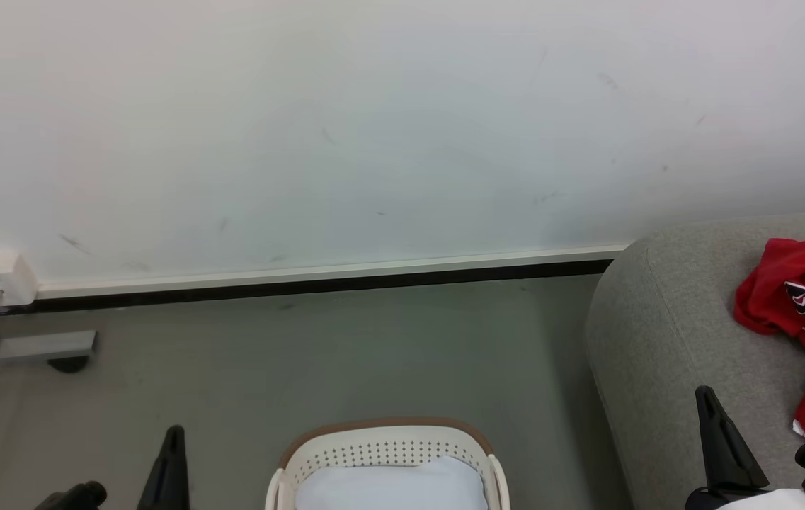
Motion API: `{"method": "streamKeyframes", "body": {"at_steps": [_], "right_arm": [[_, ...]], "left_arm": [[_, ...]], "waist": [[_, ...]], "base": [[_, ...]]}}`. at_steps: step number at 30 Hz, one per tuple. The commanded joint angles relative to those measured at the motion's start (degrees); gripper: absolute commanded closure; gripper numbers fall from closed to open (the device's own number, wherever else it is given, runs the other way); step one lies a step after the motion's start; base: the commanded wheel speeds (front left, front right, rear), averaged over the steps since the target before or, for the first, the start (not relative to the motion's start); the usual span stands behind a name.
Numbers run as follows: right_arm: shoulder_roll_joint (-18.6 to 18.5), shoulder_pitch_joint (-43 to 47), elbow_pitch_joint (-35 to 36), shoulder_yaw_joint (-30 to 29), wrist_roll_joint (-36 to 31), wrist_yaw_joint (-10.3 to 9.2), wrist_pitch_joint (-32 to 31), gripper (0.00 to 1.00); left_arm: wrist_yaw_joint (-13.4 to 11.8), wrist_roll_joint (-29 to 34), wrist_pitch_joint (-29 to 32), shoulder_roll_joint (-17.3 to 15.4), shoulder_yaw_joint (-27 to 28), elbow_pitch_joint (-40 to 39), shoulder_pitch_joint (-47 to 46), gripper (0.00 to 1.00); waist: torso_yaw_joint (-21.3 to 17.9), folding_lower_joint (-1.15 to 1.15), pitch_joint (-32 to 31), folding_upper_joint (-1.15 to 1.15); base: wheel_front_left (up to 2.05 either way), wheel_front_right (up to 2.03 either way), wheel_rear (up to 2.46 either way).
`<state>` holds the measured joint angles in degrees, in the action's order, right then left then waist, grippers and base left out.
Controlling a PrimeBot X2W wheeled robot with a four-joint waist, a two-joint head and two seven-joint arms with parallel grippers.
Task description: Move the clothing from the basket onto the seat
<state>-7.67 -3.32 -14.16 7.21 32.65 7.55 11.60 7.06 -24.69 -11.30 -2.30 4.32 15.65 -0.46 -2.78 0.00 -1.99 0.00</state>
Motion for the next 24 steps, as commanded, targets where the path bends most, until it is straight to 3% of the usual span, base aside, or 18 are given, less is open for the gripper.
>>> {"method": "streamKeyframes", "body": {"at_steps": [1, 24], "right_arm": [[-0.1, -1.3, 0.8, -0.7, 2.2, -0.01, -0.5, 1.00], [1.2, -2.0, 0.7, -4.5, 20.0, -0.03, -5.6, 1.00]], "left_arm": [[0.1, -2.6, 0.5, -0.4, 0.3, -1.1, -1.6, 1.00], [0.2, -22.5, 5.6, -0.5, 0.8, -1.5, -2.9, 1.00]], "waist": [[0.0, 0.00, 0.0, 0.00], [0.6, 0.00, 0.5, 0.00]], "base": [[0.00, 0.00, 0.00], [0.00, 0.00, 0.00]]}}
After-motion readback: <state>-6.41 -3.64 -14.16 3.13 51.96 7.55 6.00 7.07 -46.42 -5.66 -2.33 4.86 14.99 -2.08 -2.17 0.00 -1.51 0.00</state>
